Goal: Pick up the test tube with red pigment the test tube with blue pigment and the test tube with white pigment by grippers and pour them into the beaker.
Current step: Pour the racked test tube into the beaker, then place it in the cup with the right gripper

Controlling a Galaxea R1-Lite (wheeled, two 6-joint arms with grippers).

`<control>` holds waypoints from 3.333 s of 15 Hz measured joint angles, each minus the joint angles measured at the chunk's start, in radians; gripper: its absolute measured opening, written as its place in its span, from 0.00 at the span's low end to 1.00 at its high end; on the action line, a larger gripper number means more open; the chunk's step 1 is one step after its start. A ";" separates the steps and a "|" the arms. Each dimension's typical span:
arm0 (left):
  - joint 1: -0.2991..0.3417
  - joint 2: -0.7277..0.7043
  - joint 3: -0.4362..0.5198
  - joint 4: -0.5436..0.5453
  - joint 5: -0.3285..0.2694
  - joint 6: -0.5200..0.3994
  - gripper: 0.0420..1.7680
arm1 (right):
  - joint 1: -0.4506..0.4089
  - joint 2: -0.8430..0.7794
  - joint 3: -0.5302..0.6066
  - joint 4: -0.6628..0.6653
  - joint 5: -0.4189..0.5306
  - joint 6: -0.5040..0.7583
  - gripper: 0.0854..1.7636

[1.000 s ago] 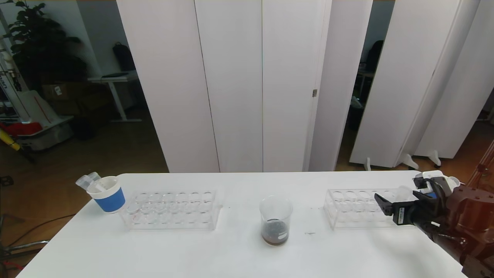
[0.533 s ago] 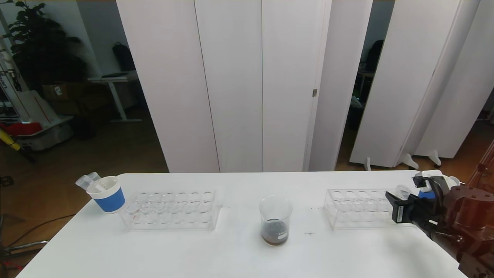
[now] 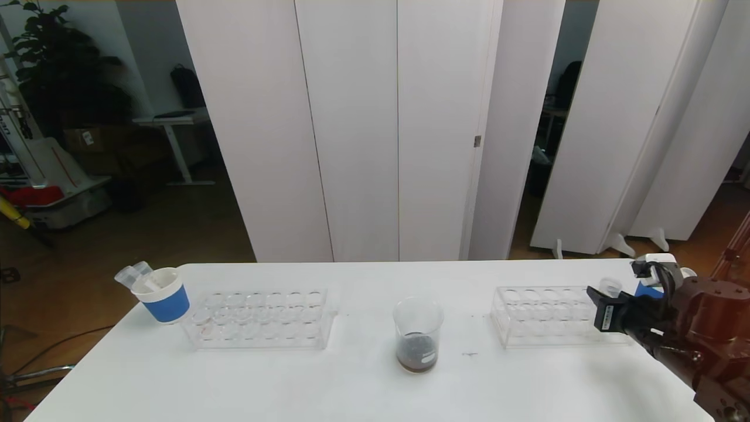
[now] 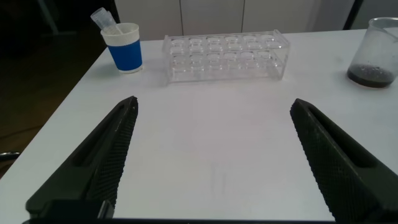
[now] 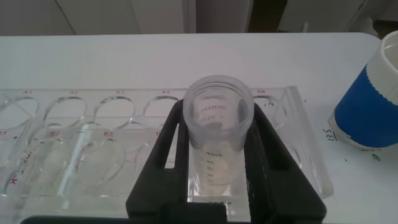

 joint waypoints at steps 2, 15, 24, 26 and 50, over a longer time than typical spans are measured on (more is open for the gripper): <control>0.000 0.000 0.000 0.000 0.000 0.000 0.99 | -0.003 -0.031 -0.030 0.026 0.008 -0.003 0.30; 0.000 0.000 0.000 0.000 0.000 0.000 0.99 | -0.011 -0.370 -0.254 0.551 0.022 -0.010 0.30; 0.000 0.000 0.000 0.000 0.000 0.000 0.99 | -0.037 -0.376 -0.723 0.925 0.341 -0.031 0.30; 0.000 0.000 0.000 0.000 0.000 0.000 0.99 | -0.014 -0.344 -0.786 0.929 0.367 -0.035 0.30; 0.000 0.000 0.000 0.000 0.000 0.000 0.99 | 0.425 -0.099 -0.876 0.696 0.374 -0.397 0.30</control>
